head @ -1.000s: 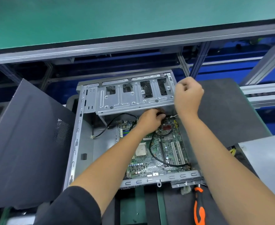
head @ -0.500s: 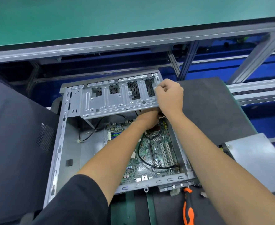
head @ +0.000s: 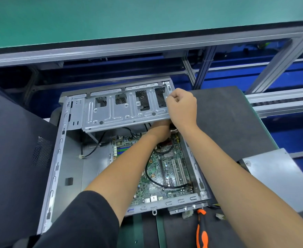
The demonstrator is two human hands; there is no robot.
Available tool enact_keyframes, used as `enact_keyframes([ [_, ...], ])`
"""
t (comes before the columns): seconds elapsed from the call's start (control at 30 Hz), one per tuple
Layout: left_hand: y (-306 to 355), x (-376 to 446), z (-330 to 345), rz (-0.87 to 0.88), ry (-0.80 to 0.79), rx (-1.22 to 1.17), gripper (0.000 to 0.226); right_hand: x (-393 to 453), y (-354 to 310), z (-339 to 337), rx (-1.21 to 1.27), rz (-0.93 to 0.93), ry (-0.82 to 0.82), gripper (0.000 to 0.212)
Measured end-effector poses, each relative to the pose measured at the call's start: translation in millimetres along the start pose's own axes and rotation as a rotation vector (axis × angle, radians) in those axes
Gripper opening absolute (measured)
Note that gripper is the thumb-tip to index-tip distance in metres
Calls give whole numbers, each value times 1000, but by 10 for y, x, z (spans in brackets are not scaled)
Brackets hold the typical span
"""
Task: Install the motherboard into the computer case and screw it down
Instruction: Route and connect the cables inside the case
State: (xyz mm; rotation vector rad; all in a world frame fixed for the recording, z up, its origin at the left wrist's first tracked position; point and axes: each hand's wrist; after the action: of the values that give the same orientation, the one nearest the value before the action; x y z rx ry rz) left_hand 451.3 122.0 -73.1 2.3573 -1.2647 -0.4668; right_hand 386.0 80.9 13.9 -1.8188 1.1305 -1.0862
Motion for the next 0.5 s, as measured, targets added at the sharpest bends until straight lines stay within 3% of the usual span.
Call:
enact_keyframes([
  [0.2, -58, -19, 41, 86, 32, -4, 24, -4, 7, 0, 2, -7, -2, 15],
  [0.3, -84, -24, 12, 138, 31, -62, 14, -2, 15, 7, -4, -14, 5, 19],
  [0.43, -97, -20, 3, 160, 14, -70, 40, 4, 16, 19, -28, -30, 10, 25],
  [0.5, -95, -3, 3, 140, 10, -51, 38, 2, 23, 22, -33, -37, 13, 26],
])
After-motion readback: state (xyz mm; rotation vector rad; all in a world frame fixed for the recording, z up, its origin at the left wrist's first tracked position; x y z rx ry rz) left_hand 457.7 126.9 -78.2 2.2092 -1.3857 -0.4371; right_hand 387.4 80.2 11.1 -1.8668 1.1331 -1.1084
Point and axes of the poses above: each hand's wrist, its own x-axis towards the middle knuckle, its own z-axis out of the palm, y = z × x, and after that the axes turned 13 degrees about y, right-handed
